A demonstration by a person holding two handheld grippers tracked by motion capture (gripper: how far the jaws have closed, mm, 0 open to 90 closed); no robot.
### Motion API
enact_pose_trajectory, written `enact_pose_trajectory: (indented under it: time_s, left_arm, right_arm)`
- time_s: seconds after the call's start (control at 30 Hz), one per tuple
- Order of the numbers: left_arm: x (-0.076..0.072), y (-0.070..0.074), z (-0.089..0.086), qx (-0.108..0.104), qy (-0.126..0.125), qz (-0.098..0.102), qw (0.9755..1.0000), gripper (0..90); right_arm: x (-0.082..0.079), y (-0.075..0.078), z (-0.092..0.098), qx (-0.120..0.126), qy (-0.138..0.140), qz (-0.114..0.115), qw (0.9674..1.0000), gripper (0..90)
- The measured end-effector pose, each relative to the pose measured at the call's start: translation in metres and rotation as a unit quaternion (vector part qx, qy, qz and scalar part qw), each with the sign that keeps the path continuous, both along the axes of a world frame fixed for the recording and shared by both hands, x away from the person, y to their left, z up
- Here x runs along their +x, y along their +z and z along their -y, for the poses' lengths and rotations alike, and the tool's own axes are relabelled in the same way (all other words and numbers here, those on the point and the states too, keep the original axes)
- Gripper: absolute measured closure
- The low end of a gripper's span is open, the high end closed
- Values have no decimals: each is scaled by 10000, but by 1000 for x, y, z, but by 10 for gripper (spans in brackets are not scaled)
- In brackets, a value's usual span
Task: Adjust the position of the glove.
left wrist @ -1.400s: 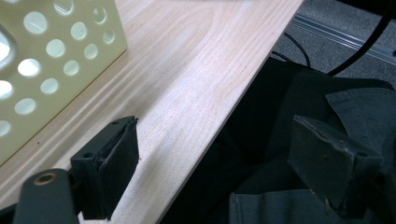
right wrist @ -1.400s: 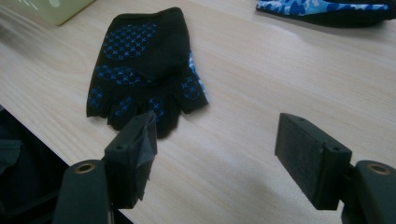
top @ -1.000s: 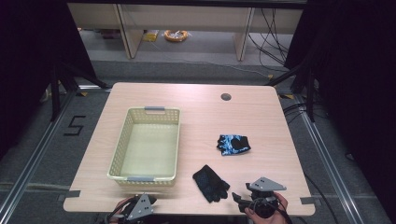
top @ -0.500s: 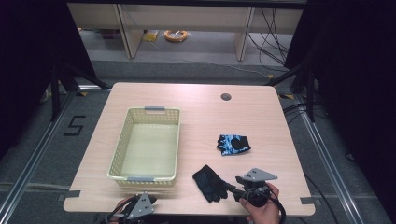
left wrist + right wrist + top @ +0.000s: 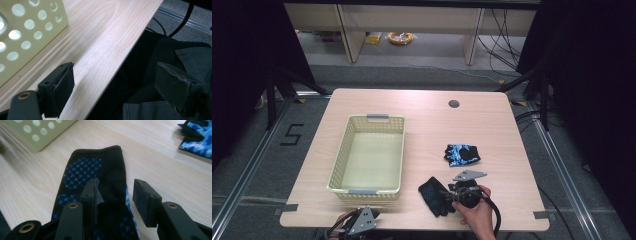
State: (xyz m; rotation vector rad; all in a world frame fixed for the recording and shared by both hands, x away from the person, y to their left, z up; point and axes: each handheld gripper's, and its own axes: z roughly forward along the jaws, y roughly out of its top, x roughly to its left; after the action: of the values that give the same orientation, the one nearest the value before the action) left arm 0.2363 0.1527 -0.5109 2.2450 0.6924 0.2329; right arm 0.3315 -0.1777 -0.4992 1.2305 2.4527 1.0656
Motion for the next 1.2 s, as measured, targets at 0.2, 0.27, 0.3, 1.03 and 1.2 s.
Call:
enact_pose_trajectory:
  time_s: [0.2,0.27,0.3,1.03,1.2]
  left_arm:
    - [-1,0,0,6,-17,19,10000,158]
    - [-1,0,0,14,-18,19,10000,158]
    - [-1,0,0,16,-20,15,10000,158]
    - [0,0,0,-52,63,14,10000,163]
    - [1,0,-1,-13,66,12,10000,163]
  right_arm:
    - [3,-7,-2,115,80,-245,9996,665]
    - [5,-9,4,334,235,-370,9985,735]
    - [6,-9,7,374,261,-392,9982,777]
    - [17,45,14,33,2237,-178,9745,845]
    - [23,58,13,16,2872,-288,9574,845]
